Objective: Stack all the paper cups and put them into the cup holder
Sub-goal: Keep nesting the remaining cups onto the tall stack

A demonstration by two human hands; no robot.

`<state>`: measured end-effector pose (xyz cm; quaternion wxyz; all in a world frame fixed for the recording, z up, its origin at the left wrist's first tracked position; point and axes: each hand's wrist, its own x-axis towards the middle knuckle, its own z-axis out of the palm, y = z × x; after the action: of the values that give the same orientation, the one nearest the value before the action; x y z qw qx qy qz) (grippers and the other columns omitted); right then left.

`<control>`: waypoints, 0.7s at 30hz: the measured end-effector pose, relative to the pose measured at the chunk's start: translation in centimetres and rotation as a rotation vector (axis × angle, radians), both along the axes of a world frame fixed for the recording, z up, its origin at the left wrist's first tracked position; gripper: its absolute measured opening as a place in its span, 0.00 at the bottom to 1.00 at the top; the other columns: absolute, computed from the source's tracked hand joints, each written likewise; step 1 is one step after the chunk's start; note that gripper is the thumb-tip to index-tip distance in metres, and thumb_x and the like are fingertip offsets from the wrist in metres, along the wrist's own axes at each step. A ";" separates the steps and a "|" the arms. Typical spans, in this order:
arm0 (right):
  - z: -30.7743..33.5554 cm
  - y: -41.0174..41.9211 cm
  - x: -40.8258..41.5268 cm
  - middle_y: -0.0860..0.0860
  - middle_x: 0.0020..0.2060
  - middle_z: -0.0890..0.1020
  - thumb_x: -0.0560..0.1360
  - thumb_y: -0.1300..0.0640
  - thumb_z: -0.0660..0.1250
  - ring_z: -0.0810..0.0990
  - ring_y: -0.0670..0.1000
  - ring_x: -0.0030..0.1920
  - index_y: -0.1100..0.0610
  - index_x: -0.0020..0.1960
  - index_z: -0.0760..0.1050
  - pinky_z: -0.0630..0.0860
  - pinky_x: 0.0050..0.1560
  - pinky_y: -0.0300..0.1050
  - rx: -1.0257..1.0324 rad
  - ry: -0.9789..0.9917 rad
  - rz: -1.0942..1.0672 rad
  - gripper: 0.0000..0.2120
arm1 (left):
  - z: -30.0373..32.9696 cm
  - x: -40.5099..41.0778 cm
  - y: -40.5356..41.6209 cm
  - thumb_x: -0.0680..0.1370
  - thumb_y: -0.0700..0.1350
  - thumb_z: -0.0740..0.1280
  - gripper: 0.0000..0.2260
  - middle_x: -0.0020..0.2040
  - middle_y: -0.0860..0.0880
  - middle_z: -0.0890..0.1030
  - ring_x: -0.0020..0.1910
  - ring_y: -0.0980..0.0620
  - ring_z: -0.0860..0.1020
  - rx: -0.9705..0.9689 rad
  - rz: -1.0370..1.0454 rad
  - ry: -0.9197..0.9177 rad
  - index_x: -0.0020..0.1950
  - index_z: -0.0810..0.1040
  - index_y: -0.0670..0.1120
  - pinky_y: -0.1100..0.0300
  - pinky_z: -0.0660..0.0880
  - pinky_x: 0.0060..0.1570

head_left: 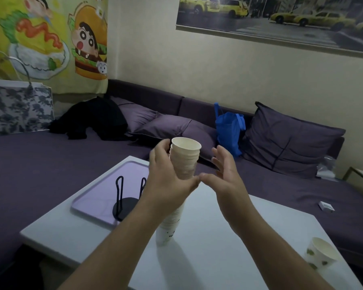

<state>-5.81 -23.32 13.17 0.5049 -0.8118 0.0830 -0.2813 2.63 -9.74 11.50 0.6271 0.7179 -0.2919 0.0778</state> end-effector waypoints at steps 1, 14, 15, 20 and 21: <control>-0.5 -0.3 -0.5 0.38 0.78 0.67 0.69 0.49 0.70 0.66 0.43 0.78 0.41 0.82 0.59 0.68 0.71 0.44 0.008 0.002 -0.020 0.43 | 0.1 -0.4 0.1 0.68 0.48 0.83 0.46 0.74 0.55 0.64 0.71 0.58 0.68 -0.017 0.027 -0.066 0.79 0.60 0.53 0.72 0.68 0.62; -9.8 -8.0 -8.3 0.45 0.68 0.75 0.84 0.56 0.66 0.76 0.50 0.68 0.48 0.73 0.69 0.74 0.61 0.47 0.127 0.118 -0.470 0.19 | -6.6 -5.6 -5.8 0.80 0.47 0.71 0.21 0.65 0.65 0.72 0.60 0.65 0.76 0.380 -0.251 -0.193 0.73 0.71 0.57 0.60 0.79 0.59; -10.7 -9.0 -8.9 0.46 0.69 0.74 0.84 0.57 0.66 0.75 0.51 0.69 0.49 0.74 0.68 0.74 0.64 0.49 0.096 0.138 -0.521 0.20 | -7.7 -5.8 -6.5 0.82 0.50 0.70 0.23 0.68 0.66 0.70 0.62 0.66 0.74 0.456 -0.288 -0.123 0.75 0.68 0.59 0.60 0.78 0.62; -14.9 -14.5 -12.3 0.53 0.77 0.65 0.80 0.56 0.68 0.65 0.57 0.76 0.54 0.81 0.62 0.65 0.75 0.54 -0.172 0.396 -0.701 0.31 | -12.0 -6.8 -10.5 0.84 0.55 0.65 0.25 0.76 0.64 0.67 0.75 0.59 0.69 0.642 -0.423 0.003 0.81 0.64 0.61 0.56 0.69 0.75; -15.5 -15.7 -12.9 0.54 0.78 0.64 0.79 0.55 0.70 0.64 0.59 0.76 0.55 0.81 0.61 0.63 0.76 0.55 -0.244 0.451 -0.738 0.34 | -12.8 -7.0 -11.5 0.84 0.56 0.64 0.25 0.77 0.64 0.67 0.75 0.59 0.69 0.663 -0.442 0.003 0.81 0.64 0.61 0.56 0.68 0.76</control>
<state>-18.70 -38.97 -2.30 0.2405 -0.8226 0.4411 -0.2663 -4.34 -21.27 -1.28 0.3634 0.8015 -0.4476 -0.1587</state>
